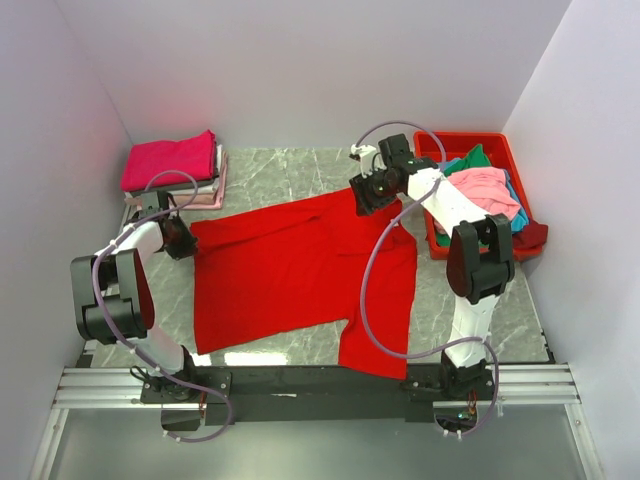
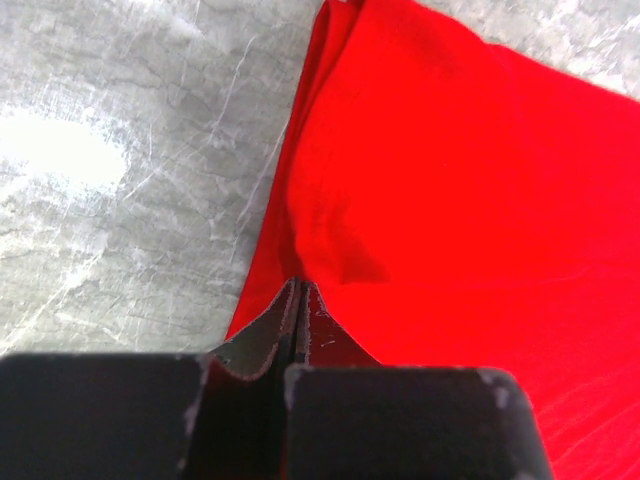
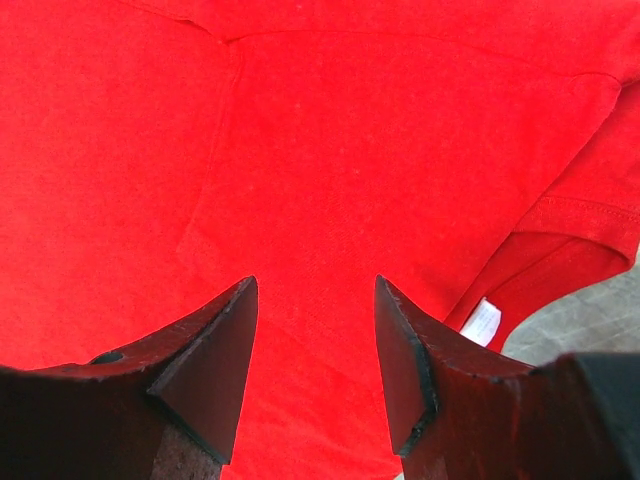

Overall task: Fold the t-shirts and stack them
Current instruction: Fold the tshirt

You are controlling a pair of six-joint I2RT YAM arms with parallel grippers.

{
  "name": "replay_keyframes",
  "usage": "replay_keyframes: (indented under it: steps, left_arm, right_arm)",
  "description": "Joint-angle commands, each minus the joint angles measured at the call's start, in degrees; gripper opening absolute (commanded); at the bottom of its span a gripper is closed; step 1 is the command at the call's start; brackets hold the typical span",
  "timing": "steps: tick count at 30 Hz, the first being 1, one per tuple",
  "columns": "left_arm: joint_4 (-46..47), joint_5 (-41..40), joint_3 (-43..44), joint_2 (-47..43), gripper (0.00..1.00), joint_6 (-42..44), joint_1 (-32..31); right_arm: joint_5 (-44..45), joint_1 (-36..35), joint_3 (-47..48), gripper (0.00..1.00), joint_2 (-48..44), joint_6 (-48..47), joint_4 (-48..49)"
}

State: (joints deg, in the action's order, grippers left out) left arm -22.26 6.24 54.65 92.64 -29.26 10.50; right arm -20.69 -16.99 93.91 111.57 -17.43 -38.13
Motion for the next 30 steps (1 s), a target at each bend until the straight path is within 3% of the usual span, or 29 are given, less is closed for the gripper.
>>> replay_keyframes:
  steps: [1,18,21,22,23,30]
  left_arm:
    - [-1.47,0.35,0.19,-2.11,0.00,1.57,-0.04]
    - [-3.05,-2.99,-1.83,-4.74,0.00,3.15,-0.13]
    - [-2.70,-3.34,-1.83,-6.50,0.21,1.84,-0.04]
    - [-2.53,-3.17,-2.01,-6.94,0.32,1.57,-0.13]
    - [-2.09,-2.99,-2.01,-7.21,0.36,1.31,-0.04]
    - [-1.29,-2.46,0.53,-3.70,0.40,-0.27,-0.04]
  right_arm:
    - [-1.02,0.29,-0.66,0.57,-4.52,-0.15,1.04]
    - [-1.98,0.21,-1.80,0.58,-5.84,-0.50,0.51]
    - [-2.60,0.21,-1.97,0.58,-5.57,-0.50,0.51]
    - [-2.60,0.21,-2.15,0.58,-5.66,-0.41,0.60]
    - [-2.60,0.21,-2.24,0.58,-5.66,-0.32,0.77]
    - [-2.87,0.21,-2.41,0.58,-5.40,-0.24,0.95]
